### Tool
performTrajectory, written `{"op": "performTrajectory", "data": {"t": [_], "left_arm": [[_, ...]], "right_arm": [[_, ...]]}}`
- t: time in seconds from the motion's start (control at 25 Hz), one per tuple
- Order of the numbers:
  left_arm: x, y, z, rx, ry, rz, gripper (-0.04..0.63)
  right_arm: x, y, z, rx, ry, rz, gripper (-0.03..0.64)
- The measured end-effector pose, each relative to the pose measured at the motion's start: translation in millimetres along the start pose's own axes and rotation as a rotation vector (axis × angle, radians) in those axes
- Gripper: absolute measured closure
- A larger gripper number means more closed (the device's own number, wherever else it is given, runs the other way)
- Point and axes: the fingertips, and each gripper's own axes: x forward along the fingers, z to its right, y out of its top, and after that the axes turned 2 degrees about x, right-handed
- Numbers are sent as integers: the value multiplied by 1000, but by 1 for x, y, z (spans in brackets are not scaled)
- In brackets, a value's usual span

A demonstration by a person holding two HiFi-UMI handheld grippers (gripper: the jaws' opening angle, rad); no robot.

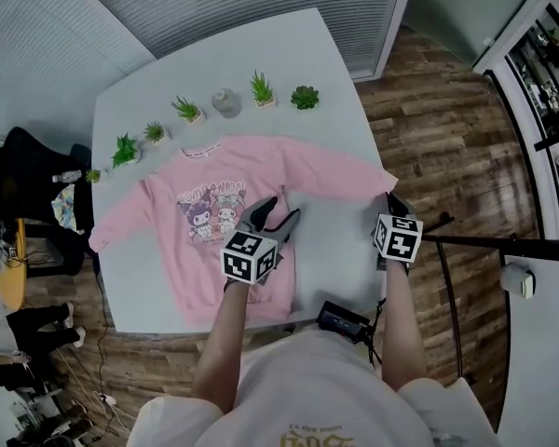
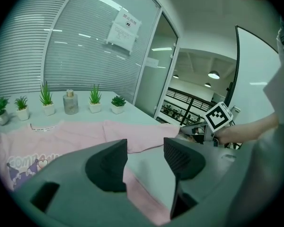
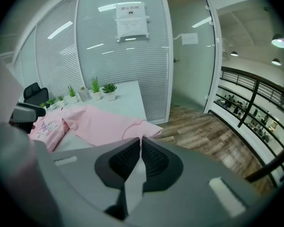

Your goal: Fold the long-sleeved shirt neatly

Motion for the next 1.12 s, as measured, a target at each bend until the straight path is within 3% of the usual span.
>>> {"op": "performTrajectory", "data": {"t": [0.24, 1.12], "left_arm": [[2, -1, -9, -19, 27, -7, 356], [-44, 19, -59, -82, 173, 63, 319]], "right_arm": [[-9, 37, 27, 87, -30, 78, 592], [-53, 132, 12, 82, 1, 300, 592]]}}
